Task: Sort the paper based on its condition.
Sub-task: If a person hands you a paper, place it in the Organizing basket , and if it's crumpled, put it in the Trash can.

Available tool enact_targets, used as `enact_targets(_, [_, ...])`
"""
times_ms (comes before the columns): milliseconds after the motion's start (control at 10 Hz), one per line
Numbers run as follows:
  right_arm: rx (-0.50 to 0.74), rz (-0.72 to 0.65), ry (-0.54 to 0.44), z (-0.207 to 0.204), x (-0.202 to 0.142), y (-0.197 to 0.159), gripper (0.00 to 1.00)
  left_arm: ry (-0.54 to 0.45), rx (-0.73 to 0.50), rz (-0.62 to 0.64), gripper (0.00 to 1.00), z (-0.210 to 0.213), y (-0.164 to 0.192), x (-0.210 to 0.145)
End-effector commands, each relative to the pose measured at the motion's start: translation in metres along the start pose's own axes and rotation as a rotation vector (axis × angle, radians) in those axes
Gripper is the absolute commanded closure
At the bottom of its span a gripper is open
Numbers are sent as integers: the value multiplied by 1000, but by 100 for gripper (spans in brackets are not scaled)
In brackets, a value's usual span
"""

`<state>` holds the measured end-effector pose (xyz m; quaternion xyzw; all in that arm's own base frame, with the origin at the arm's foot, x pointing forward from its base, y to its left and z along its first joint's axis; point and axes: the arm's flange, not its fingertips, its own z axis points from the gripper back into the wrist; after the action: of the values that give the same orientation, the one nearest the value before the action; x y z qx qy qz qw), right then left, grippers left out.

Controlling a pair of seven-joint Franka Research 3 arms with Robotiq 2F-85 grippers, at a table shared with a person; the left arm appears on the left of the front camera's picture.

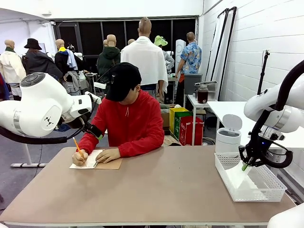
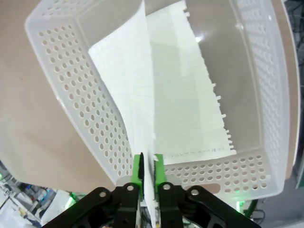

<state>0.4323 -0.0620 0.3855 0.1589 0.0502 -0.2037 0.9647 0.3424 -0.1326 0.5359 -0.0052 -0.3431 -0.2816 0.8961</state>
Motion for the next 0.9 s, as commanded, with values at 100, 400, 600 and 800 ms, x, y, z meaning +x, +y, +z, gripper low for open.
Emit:
enact_targets(100, [-85, -87, 8, 0, -3, 3, 27, -5, 0, -2, 0, 0, 0, 0])
enact_targets(400, [-130, -143, 16, 4, -7, 3, 0, -5, 0, -2, 0, 0, 0, 0])
enact_targets(600, [-149, -153, 4, 11, -9, 7, 0, -5, 0, -2, 0, 0, 0, 0])
enact_targets(800, [-169, -155, -17, 19, -12, 9, 0, -5, 0, -2, 0, 0, 0, 0])
